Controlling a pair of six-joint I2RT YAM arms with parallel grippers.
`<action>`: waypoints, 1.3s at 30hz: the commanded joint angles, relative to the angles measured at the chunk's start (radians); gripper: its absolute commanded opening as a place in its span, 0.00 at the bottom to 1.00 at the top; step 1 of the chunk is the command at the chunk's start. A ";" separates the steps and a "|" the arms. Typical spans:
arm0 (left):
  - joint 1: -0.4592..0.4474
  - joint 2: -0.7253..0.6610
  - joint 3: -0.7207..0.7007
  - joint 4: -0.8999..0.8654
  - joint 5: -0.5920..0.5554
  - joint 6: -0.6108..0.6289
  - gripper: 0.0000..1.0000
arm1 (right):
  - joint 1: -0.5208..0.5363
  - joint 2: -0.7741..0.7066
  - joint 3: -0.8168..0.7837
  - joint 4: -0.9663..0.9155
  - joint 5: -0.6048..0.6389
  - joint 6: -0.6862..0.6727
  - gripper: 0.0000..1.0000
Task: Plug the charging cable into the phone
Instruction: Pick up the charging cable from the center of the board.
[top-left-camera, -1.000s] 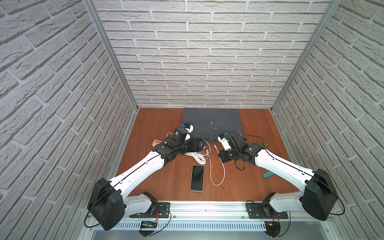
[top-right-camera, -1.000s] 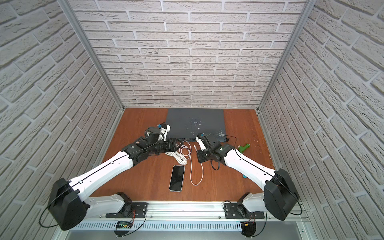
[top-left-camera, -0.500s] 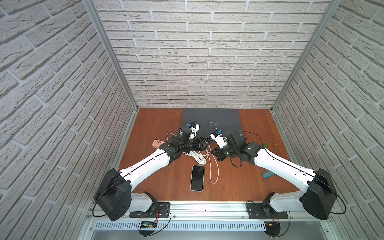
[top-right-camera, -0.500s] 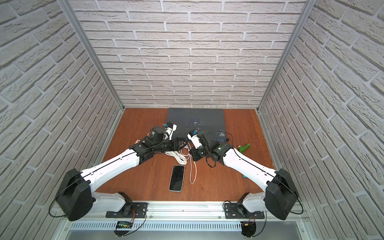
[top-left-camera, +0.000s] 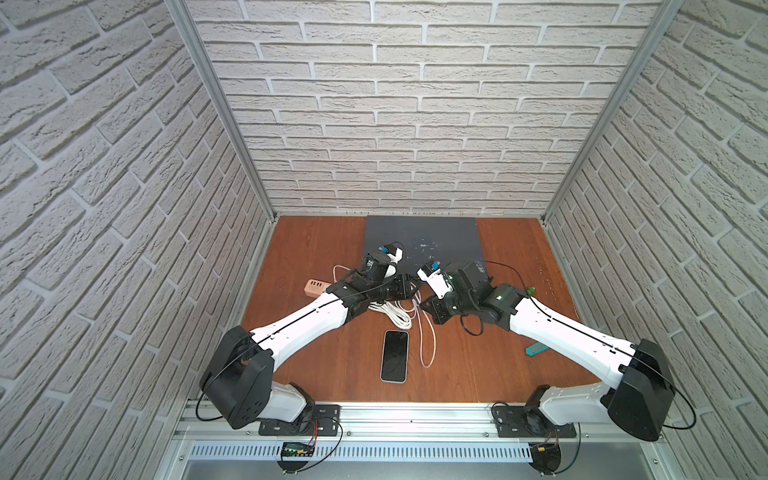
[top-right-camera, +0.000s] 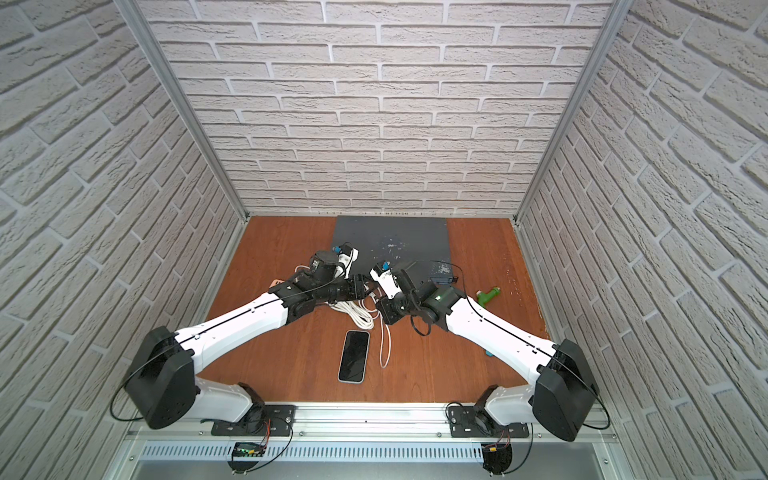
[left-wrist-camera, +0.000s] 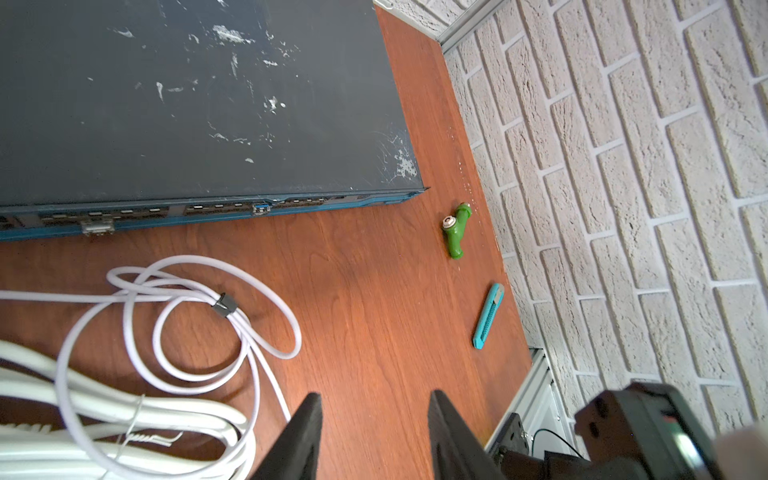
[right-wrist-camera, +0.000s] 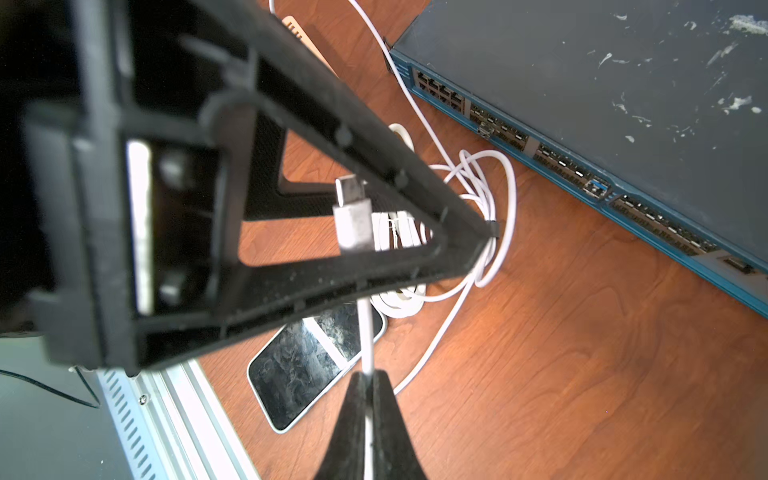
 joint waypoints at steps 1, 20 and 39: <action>-0.002 -0.030 0.016 0.012 -0.027 -0.003 0.41 | 0.008 -0.027 0.018 0.000 0.014 -0.020 0.03; 0.003 -0.010 0.018 0.028 -0.026 0.035 0.00 | -0.055 -0.035 0.022 -0.024 -0.104 -0.021 0.35; -0.078 -0.047 -0.017 0.146 -0.016 0.102 0.00 | -0.029 -0.070 0.000 0.017 -0.062 -0.065 0.45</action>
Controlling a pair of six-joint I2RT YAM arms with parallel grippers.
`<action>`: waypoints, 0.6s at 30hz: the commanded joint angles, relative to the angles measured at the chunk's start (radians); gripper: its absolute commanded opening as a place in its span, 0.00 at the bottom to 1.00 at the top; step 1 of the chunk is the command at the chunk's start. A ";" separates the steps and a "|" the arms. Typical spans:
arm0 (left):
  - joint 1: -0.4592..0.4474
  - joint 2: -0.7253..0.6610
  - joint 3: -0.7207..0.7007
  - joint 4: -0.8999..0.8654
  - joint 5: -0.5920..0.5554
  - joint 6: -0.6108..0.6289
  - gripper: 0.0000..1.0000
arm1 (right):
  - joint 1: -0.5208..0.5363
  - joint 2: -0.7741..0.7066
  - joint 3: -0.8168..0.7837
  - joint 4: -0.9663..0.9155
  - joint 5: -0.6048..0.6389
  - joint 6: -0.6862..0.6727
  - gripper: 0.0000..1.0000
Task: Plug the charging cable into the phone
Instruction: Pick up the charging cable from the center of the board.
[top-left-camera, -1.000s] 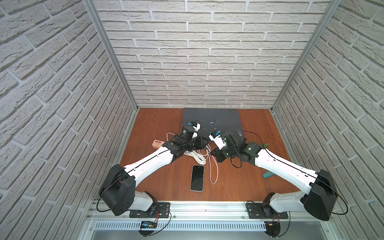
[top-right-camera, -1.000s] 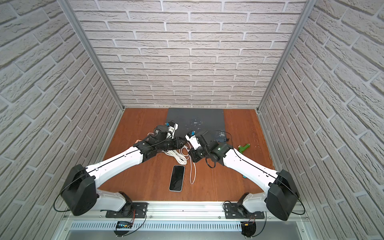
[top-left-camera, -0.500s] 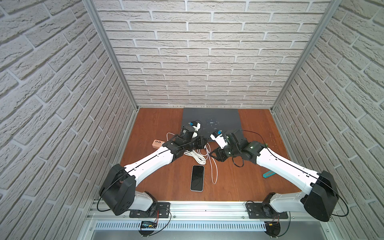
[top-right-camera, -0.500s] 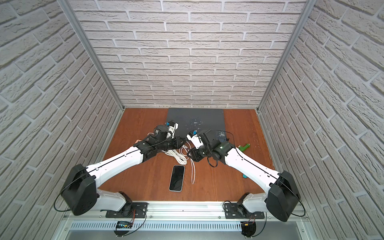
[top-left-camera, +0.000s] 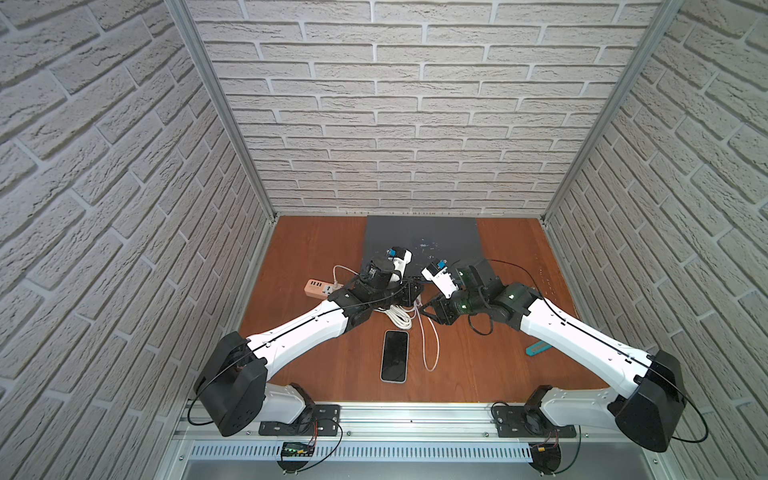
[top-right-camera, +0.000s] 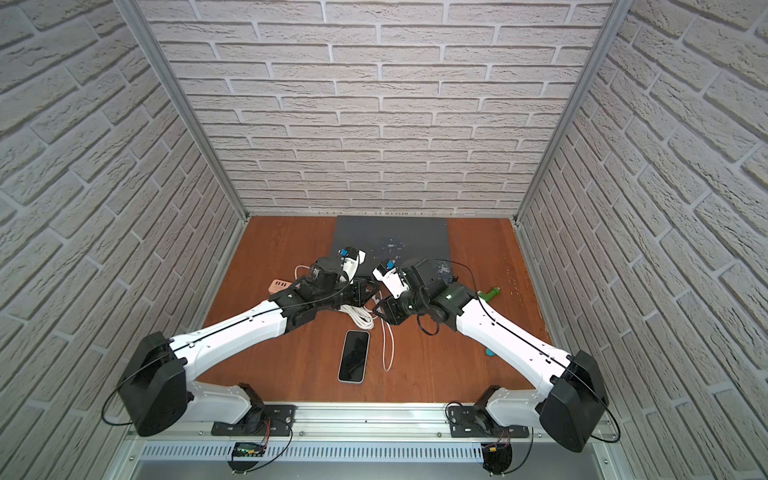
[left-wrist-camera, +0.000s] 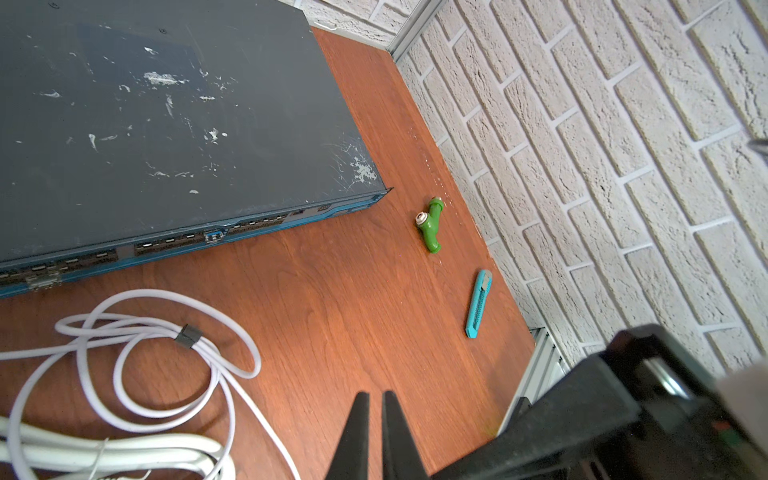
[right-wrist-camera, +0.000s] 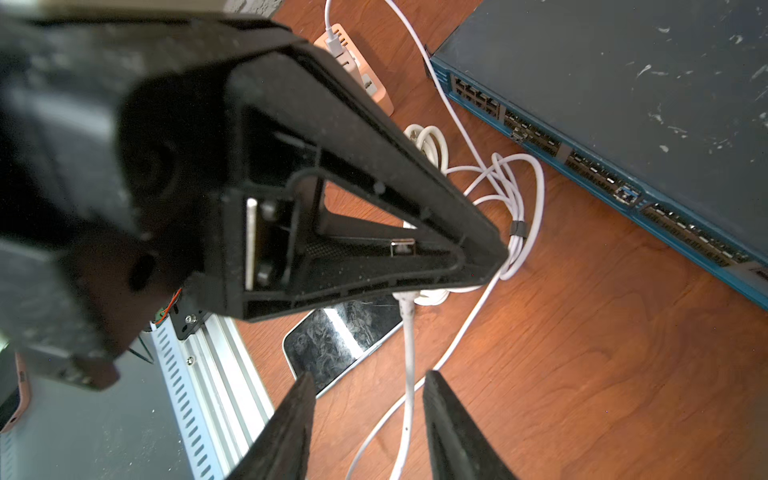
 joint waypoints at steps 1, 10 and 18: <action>-0.004 -0.014 0.024 0.047 0.005 0.000 0.00 | 0.010 -0.011 -0.020 0.079 0.072 -0.017 0.44; -0.005 -0.051 0.012 0.051 -0.002 -0.028 0.00 | 0.022 0.024 -0.024 0.141 0.088 -0.007 0.43; -0.004 -0.056 0.012 0.052 0.002 -0.038 0.00 | 0.039 0.047 -0.029 0.200 0.118 0.009 0.37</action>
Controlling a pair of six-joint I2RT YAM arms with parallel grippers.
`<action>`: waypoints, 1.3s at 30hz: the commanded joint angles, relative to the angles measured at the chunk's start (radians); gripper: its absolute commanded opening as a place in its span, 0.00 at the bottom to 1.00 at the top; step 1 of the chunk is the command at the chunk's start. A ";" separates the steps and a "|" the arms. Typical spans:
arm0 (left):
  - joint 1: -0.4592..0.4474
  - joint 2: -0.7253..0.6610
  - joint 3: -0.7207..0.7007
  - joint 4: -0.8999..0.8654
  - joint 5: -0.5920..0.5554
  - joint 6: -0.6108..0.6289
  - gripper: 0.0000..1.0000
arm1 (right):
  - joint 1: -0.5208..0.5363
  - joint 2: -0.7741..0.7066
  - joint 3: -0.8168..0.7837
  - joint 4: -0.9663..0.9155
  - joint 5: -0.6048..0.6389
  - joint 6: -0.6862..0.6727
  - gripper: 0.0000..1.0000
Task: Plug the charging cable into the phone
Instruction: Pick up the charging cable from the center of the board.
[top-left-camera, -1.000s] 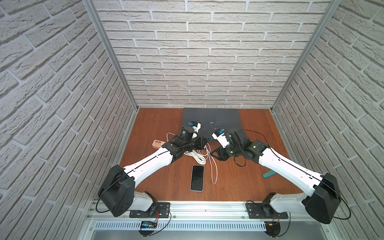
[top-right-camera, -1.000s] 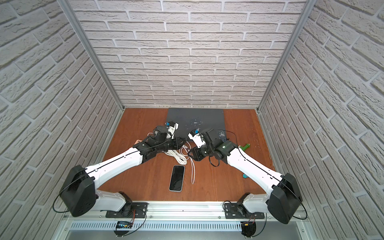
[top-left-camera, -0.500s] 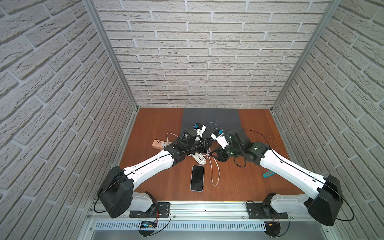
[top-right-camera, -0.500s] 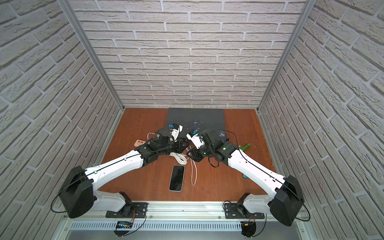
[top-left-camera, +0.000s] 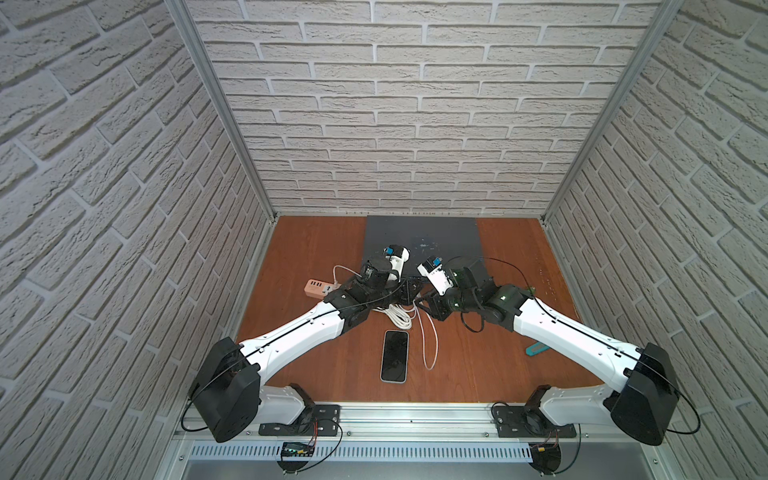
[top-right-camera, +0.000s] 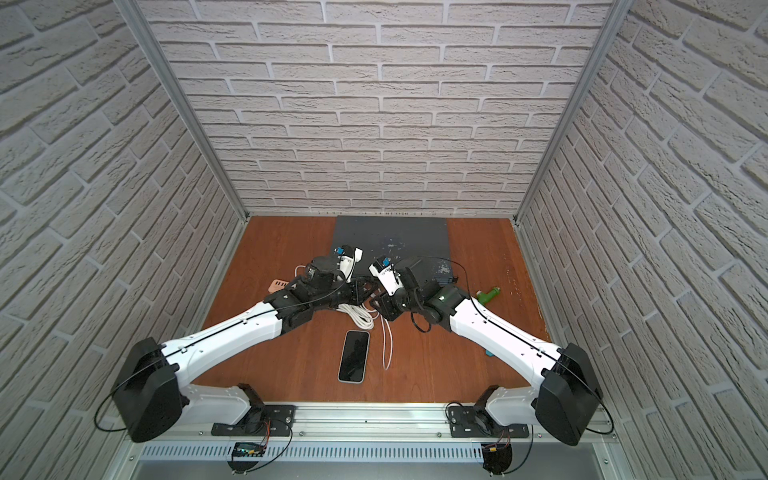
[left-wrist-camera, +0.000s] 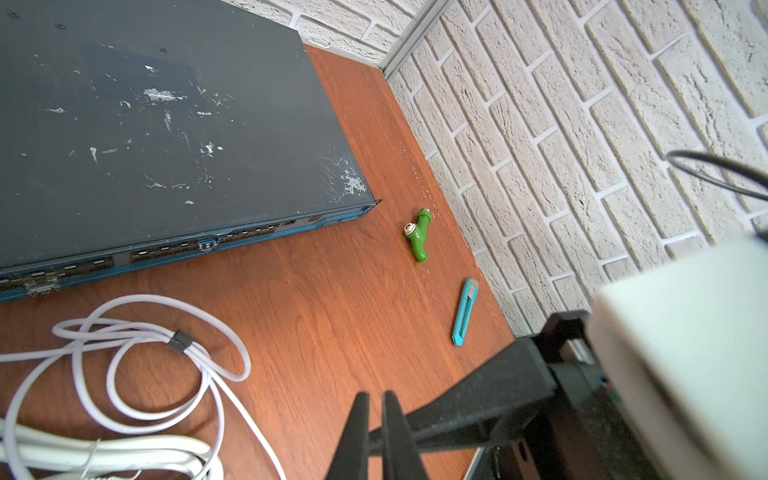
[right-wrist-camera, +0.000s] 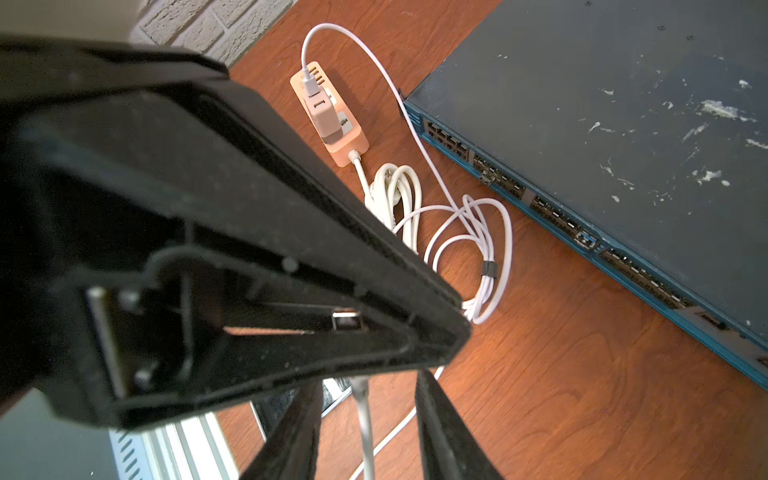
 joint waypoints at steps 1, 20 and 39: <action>-0.004 -0.022 0.012 0.048 0.001 -0.006 0.00 | 0.014 0.002 -0.013 0.080 0.030 0.012 0.35; -0.004 -0.043 -0.005 0.052 -0.015 -0.019 0.00 | 0.024 0.036 -0.032 0.150 0.088 0.044 0.06; 0.043 -0.094 -0.020 0.001 -0.062 -0.023 0.45 | 0.024 0.001 -0.058 0.125 0.110 0.026 0.03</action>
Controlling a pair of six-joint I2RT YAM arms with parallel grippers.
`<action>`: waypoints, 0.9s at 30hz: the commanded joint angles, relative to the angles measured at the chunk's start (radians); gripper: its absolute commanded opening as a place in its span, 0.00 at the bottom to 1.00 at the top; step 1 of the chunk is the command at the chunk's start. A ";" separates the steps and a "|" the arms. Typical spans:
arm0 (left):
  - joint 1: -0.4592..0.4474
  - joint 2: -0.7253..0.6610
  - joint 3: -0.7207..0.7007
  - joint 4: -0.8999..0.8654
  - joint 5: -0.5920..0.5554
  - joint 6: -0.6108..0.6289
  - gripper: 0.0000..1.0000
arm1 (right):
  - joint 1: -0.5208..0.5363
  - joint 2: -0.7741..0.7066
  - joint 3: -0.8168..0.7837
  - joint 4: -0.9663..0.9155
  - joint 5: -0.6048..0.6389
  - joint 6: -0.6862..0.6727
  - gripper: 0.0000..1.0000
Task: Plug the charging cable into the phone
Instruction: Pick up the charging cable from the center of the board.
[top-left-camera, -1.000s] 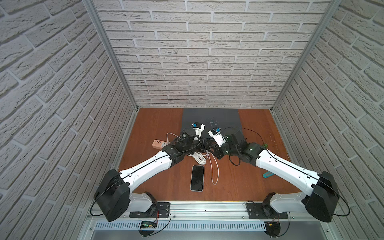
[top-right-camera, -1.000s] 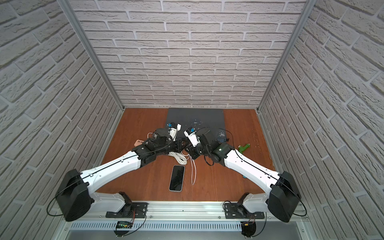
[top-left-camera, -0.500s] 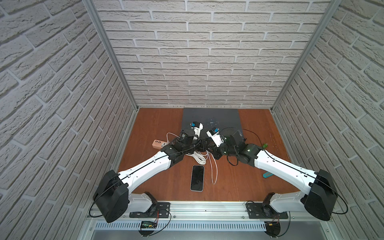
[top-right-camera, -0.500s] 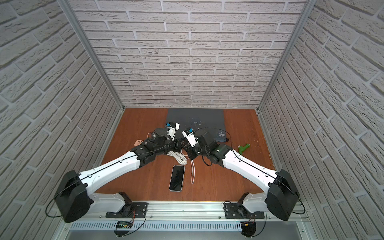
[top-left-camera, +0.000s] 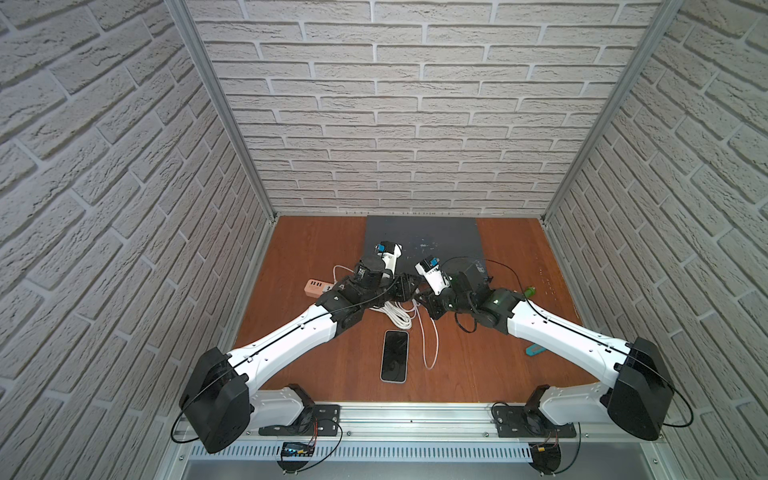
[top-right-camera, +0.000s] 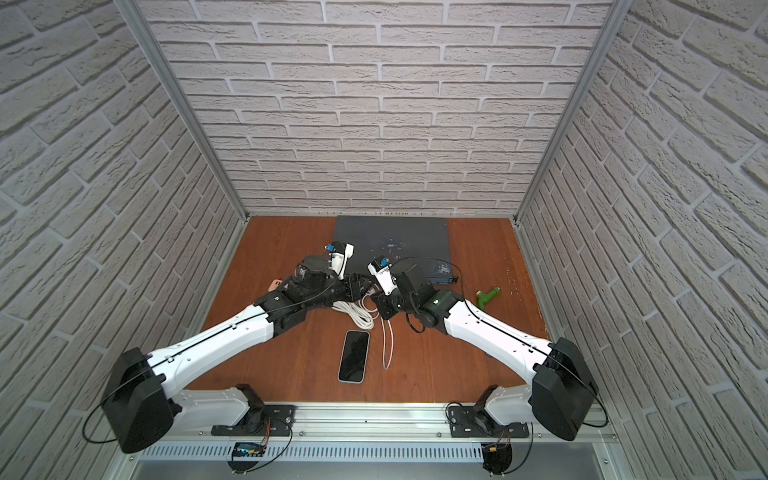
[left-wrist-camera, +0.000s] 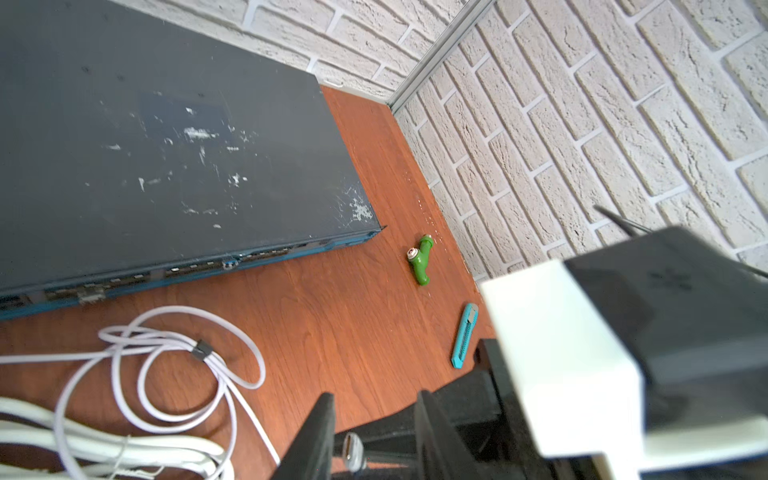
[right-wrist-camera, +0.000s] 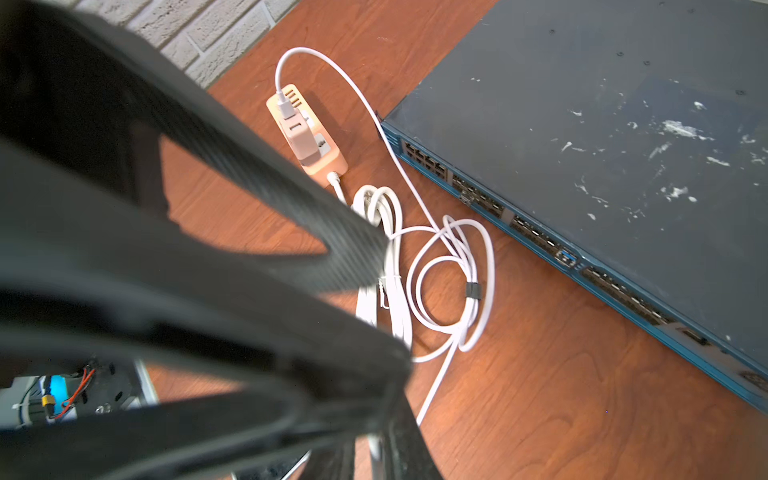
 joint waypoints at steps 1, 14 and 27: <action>0.018 -0.020 -0.011 0.008 -0.006 0.003 0.48 | -0.001 -0.030 -0.018 0.009 0.024 -0.004 0.03; 0.047 -0.081 0.010 -0.127 -0.067 0.016 0.81 | -0.016 -0.102 -0.053 -0.015 0.054 -0.021 0.03; 0.053 -0.123 0.105 -0.553 -0.301 0.055 0.98 | -0.079 -0.191 -0.065 -0.104 0.107 -0.021 0.03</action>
